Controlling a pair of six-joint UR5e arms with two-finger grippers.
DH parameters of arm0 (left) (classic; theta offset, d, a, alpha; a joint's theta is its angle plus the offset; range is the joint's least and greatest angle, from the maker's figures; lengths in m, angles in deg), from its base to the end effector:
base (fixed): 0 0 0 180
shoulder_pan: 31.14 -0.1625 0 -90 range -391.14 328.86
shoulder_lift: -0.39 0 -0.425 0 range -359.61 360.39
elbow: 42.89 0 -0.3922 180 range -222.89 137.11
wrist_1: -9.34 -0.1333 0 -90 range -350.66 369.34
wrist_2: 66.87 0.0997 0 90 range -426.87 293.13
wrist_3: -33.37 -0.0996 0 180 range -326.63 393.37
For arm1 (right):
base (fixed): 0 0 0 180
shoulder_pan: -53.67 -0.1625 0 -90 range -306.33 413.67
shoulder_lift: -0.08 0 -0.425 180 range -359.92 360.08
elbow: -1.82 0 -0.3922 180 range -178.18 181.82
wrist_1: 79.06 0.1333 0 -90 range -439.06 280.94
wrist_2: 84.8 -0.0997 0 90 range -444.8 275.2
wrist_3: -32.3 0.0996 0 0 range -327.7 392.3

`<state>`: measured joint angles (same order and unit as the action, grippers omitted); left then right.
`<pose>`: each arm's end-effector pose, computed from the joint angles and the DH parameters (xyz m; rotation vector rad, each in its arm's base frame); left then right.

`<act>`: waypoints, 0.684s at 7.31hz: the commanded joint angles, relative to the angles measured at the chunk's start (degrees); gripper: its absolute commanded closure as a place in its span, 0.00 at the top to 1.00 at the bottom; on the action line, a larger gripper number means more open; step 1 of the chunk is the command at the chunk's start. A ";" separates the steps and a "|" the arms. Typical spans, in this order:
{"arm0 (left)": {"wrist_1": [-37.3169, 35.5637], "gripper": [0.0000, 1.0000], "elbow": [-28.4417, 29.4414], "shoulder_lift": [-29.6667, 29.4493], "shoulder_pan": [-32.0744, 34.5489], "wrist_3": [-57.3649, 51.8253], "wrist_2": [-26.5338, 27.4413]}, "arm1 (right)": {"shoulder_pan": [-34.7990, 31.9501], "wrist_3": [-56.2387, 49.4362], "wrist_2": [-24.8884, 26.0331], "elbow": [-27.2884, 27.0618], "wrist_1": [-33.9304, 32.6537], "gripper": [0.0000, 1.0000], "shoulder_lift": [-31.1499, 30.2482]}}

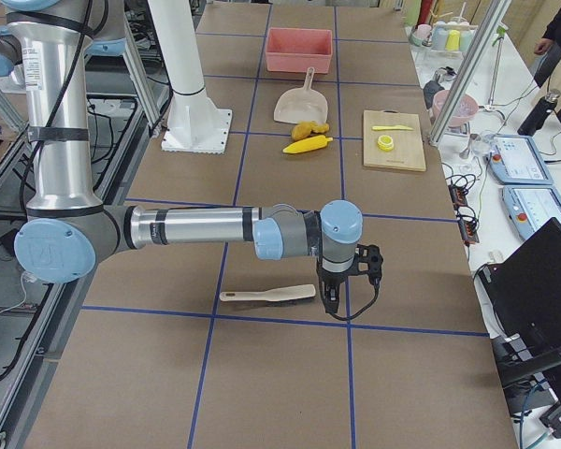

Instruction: Sweep and dump trash into bin

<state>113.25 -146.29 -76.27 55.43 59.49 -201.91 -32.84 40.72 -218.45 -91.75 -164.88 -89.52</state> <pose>-0.0383 -0.4109 0.6199 0.0241 0.8177 -0.2780 0.0338 -0.5061 0.6175 0.0557 -0.7704 0.0275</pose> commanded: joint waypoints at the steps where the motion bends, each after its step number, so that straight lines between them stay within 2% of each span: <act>1: 0.33 0.99 -0.75 1.34 0.18 0.07 0.92 | -0.07 0.63 -0.39 -1.09 -0.05 1.00 -0.49; 5: 1.73 0.99 -1.27 1.43 0.44 0.07 0.75 | -0.07 0.55 -0.65 -2.23 -0.14 1.00 -1.72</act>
<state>114.35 -147.28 -74.91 55.74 59.49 -201.03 -32.90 41.30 -218.89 -93.70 -164.94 -90.81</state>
